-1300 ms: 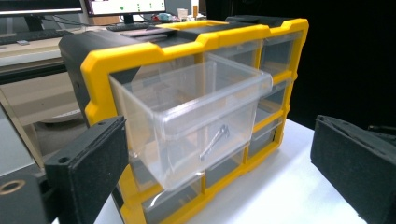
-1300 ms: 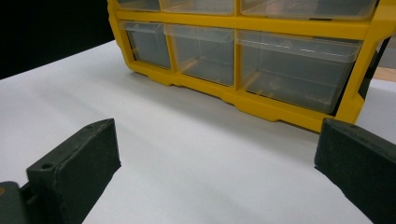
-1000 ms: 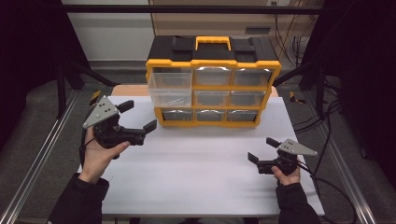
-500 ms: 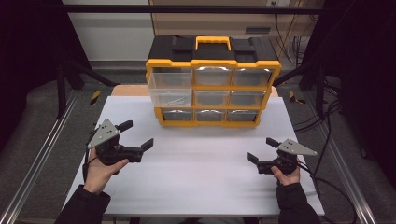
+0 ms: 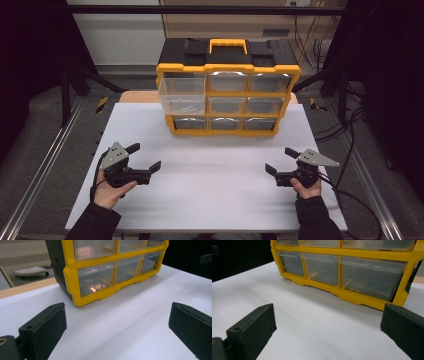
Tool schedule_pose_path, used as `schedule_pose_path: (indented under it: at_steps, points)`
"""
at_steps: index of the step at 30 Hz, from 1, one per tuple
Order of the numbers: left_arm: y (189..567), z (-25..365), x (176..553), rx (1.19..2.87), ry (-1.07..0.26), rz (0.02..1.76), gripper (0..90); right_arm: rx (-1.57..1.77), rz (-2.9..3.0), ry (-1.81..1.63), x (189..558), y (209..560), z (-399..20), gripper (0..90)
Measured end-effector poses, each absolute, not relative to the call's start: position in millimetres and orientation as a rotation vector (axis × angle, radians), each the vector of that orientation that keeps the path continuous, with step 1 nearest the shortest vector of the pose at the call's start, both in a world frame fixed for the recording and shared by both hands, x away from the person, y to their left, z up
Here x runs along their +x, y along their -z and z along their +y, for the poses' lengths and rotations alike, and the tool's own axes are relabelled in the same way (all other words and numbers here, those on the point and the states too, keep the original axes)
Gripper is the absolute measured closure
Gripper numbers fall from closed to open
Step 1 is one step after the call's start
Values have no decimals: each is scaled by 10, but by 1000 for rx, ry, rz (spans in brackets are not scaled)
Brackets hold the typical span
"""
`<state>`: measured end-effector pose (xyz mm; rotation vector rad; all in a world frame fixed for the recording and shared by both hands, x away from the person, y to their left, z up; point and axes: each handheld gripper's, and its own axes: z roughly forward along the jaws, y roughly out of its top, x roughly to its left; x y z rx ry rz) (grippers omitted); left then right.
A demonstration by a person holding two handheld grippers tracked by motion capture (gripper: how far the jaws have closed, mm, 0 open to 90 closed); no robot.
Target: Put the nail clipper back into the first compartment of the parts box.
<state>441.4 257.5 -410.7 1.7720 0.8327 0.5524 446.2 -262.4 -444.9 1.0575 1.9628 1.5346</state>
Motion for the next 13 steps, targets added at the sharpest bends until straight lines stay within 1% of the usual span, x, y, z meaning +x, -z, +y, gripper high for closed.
schedule_pose_path:
  at_steps: [2,13]
  points:
    - [4163,2598,4425,1783,-567,846,11,1053,1964,-1530,4467,4453,-2624,3]
    - [4352,2638,4464,1820,-549,870,8,1050,1976,-1521,4475,4468,-2608,3]
